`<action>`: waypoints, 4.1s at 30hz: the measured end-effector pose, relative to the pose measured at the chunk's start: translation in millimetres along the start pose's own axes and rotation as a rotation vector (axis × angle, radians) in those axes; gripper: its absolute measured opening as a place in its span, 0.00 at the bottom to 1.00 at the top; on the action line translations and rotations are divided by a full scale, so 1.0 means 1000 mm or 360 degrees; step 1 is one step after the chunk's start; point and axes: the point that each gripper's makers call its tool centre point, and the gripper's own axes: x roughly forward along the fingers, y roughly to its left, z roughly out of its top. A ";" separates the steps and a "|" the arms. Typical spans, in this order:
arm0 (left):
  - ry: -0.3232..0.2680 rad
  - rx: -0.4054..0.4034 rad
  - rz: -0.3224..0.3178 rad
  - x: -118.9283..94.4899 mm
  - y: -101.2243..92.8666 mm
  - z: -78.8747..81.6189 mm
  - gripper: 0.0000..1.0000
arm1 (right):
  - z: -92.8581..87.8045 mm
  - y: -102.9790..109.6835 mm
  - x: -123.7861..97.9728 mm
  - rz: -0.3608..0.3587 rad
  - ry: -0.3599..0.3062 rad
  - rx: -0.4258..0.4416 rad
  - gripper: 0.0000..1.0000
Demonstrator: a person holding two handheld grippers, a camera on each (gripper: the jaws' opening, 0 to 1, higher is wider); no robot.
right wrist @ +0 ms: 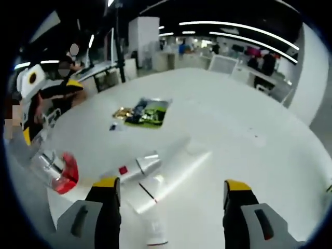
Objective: Arrange the skincare products in the storage area until every visible bottle or jar stands upright without overlapping.
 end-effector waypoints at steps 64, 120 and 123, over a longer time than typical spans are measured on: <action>-0.0004 -0.0143 -0.0024 0.002 0.000 -0.010 0.99 | -0.024 0.001 0.060 0.0048 0.0292 0.0140 0.24; -0.0406 -0.1494 0.0036 0.141 0.077 0.000 0.58 | 0.023 0.027 0.022 0.0782 -0.0442 0.1063 0.22; -0.0367 -0.1505 0.0047 0.144 0.073 -0.004 0.53 | 0.028 0.030 0.021 0.0786 -0.0454 0.0969 0.22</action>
